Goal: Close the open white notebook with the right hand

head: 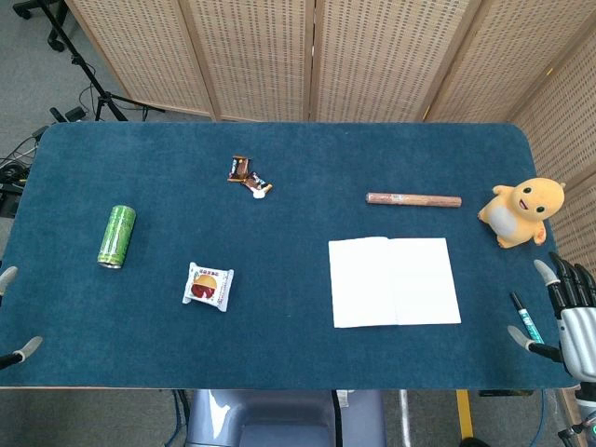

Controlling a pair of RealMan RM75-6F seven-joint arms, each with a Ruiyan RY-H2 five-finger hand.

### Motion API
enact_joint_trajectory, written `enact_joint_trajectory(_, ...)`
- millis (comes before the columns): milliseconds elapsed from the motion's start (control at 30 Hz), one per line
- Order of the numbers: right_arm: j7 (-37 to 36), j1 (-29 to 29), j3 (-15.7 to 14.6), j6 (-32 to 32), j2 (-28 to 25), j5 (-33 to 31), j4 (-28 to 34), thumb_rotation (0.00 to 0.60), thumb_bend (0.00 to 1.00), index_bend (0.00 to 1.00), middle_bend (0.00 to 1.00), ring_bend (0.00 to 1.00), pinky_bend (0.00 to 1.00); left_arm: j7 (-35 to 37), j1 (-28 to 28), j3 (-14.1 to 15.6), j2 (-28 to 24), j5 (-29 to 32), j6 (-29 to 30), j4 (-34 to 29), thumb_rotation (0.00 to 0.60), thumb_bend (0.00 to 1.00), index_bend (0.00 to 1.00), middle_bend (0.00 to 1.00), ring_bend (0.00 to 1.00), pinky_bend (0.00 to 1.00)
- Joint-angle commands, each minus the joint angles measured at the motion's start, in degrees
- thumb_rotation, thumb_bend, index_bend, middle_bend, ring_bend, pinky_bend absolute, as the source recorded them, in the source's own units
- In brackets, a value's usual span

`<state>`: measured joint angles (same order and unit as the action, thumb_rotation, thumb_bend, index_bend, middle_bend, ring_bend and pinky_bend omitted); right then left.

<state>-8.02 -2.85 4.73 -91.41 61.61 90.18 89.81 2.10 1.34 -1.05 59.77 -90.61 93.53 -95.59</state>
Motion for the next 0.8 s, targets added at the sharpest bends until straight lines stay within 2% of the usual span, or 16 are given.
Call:
enact_joint_trajectory(33,0.1,0.0,0.0,0.1,0.0,0.1,0.0,0.6,0.0,0.0,0.0,0.0,0.0,0.0,0.0,0.0,0.0,0.0,-0.1,0.0,0.6,0.0,0.0,0.0,0.0,0.0)
enact_joint_trajectory(400,-0.1,-2.1,-0.9,3.7,-0.1,1.6,-0.2,0.6,0.0,0.0,0.0,0.0,0.0,0.1,-0.1,-0.2,-0.1,0.5,-0.4,-0.3,0.6,0.0,0.0,0.0,0.0,0.0)
enact_joint_trajectory(633,-1.6,-10.3,-2.9,11.9,-1.0,11.4,1.4,0.6,0.0,0.0,0.0,0.0,0.0,-0.2,-0.6,-0.6,-0.3,1.4,-1.2,-1.1,0.6,0.0,0.0,0.0,0.0,0.0)
enact_joint_trajectory(800,1.9,-15.1,-2.9,19.2,0.7,12.4,3.1,0.6,0.0,0.0,0.0,0.0,0.0,0.4,-0.5,-0.8,-0.6,1.9,-1.3,-1.1,0.6,0.0,0.0,0.0,0.0,0.0)
